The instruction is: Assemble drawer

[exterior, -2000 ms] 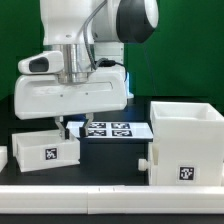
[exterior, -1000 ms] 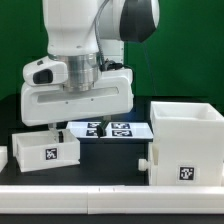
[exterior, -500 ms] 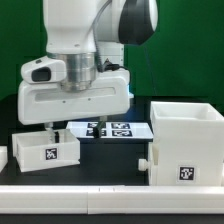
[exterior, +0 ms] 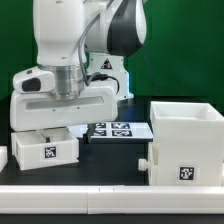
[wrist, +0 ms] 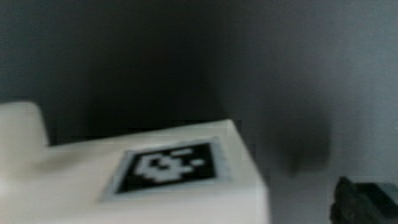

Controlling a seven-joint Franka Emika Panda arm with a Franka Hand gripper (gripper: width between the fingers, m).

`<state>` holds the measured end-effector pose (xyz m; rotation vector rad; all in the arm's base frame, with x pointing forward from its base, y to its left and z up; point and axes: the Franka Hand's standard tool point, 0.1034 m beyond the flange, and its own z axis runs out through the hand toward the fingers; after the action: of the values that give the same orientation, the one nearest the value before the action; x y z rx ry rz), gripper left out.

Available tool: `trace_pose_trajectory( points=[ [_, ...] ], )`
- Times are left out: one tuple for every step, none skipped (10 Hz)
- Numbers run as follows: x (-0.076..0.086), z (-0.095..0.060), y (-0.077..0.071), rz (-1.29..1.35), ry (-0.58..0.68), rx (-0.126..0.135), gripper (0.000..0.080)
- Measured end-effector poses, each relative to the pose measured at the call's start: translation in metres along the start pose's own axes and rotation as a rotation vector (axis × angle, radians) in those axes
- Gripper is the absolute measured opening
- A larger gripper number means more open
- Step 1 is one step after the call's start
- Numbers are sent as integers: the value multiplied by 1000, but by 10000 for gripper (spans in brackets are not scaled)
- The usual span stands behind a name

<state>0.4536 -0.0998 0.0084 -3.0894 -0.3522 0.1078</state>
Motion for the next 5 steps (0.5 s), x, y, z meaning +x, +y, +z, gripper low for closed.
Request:
trace_pose_trajectory(
  points=[
    [0,0,1,0,-1,0,621],
    [-1,1,1,0,-1,0,621],
    [-1,1,1,0,-2,0,425],
    [-1,1,1,0,-2,0,425],
    [-1,1,1,0,-3,0,247]
  ],
)
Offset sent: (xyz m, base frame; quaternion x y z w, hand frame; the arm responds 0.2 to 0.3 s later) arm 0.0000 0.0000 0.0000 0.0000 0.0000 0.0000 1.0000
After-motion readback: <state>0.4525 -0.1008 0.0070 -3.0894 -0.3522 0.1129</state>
